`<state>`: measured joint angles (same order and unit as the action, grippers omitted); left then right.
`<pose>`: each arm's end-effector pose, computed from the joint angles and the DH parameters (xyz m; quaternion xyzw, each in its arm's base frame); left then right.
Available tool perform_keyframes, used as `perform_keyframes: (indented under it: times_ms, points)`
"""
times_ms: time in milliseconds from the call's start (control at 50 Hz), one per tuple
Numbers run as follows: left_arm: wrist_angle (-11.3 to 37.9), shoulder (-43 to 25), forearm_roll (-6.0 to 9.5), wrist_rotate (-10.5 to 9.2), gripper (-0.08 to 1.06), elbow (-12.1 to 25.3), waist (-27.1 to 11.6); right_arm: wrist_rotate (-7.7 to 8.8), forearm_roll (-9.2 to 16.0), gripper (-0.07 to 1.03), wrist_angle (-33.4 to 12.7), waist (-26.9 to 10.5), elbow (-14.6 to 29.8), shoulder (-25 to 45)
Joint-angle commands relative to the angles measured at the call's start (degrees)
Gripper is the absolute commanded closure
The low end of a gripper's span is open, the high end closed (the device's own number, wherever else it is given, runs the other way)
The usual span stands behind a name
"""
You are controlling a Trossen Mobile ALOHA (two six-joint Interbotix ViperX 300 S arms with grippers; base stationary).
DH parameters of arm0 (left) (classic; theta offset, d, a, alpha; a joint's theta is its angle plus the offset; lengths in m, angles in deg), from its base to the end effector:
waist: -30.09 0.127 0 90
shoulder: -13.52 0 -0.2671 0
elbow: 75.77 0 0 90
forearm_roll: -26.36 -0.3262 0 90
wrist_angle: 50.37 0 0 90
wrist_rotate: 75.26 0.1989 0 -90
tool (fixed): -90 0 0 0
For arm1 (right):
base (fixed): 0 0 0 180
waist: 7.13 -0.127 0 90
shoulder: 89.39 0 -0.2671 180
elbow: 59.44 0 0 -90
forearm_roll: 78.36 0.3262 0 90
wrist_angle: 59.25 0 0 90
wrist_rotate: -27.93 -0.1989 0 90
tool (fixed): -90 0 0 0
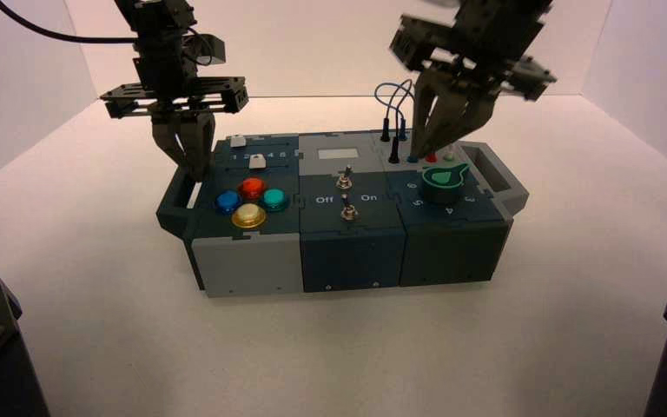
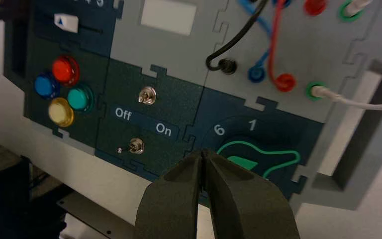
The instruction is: Flip the top switch off with the right gripper.
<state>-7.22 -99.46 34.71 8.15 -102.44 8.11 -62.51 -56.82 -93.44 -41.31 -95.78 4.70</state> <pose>0.2772 -0.1332 -0.0734 0.0274 0.7290 -0.0853 0.6787 0.2459 0.2166 -0.0040 0.0062 0.6248 0.2175 0.7498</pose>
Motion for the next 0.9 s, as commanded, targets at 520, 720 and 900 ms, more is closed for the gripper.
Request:
perform_keyframes:
  times_ms: [520,720,900]
  points:
    - [-0.88,-1.93,-0.26,1.05,1.01,-0.18,-1.76,-0.26,0.7,0.99,0.53,-1.76,6.86,8.0]
    - [-0.88,-1.93,-0.35,1.14,1.01,-0.26,-1.76,-0.09,0.7,0.99,0.62,-2.11,7.73,10.02]
    - [-1.23,-1.93,-0.35,1.14,1.01,-0.26,-1.76,-0.18,0.79,0.99,0.88,-2.72,8.44,11.25]
